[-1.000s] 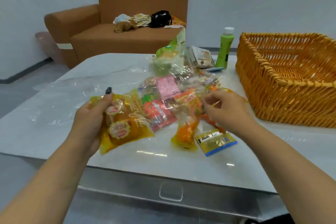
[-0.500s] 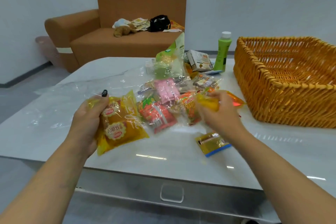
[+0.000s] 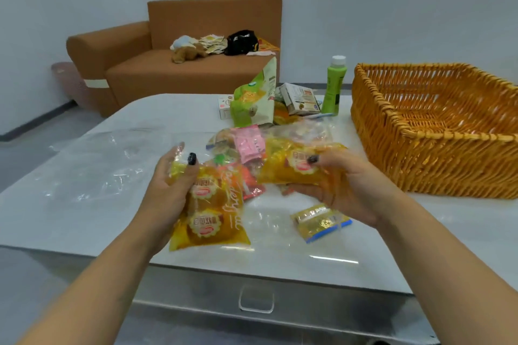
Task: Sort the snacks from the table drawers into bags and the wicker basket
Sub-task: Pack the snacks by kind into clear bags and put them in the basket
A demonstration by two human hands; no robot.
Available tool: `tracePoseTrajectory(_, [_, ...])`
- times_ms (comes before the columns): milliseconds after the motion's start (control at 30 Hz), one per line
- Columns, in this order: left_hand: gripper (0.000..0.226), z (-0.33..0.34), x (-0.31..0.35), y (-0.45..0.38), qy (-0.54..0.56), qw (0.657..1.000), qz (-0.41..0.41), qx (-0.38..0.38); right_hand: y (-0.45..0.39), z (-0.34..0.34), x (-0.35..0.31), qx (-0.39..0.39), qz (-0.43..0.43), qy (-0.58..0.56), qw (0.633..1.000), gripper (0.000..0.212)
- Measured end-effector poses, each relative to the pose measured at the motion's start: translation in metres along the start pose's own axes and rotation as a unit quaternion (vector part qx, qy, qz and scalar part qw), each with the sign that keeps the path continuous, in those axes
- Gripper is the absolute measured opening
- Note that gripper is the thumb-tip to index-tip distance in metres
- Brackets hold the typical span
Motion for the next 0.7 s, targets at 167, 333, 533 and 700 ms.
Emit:
tracePoseTrajectory(167, [0.063,0.023,0.000,0.012,-0.046,0.997,0.006,-0.065,-0.011,0.006,0.021,-0.033,-0.004,-0.005,0.999,0.040])
tracePoseTrajectory(333, [0.053,0.032,0.002,0.015,-0.048,0.995,0.007,-0.084,-0.019,0.008,0.029,-0.043,-0.085,0.056,0.994,0.036])
tracePoseTrajectory(533, [0.057,0.045,-0.005,0.024,-0.040,0.991,-0.010,-0.126,-0.023,0.008,0.035,0.007,-0.122,0.259,0.958,0.029])
tracePoseTrajectory(700, [0.073,0.045,-0.006,0.022,-0.023,0.992,-0.028,-0.124,-0.027,0.010,0.033,-0.033,-0.085,0.228,0.969,0.042])
Point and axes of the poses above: each hand's wrist, its own y-axis away from the middle knuckle, its own z-axis out of the palm, x = y × z, the point moved 6 cm from there along -y, towards the middle knuckle, and after that the axes turned 4 degrees about z, right-handed, at the moved point
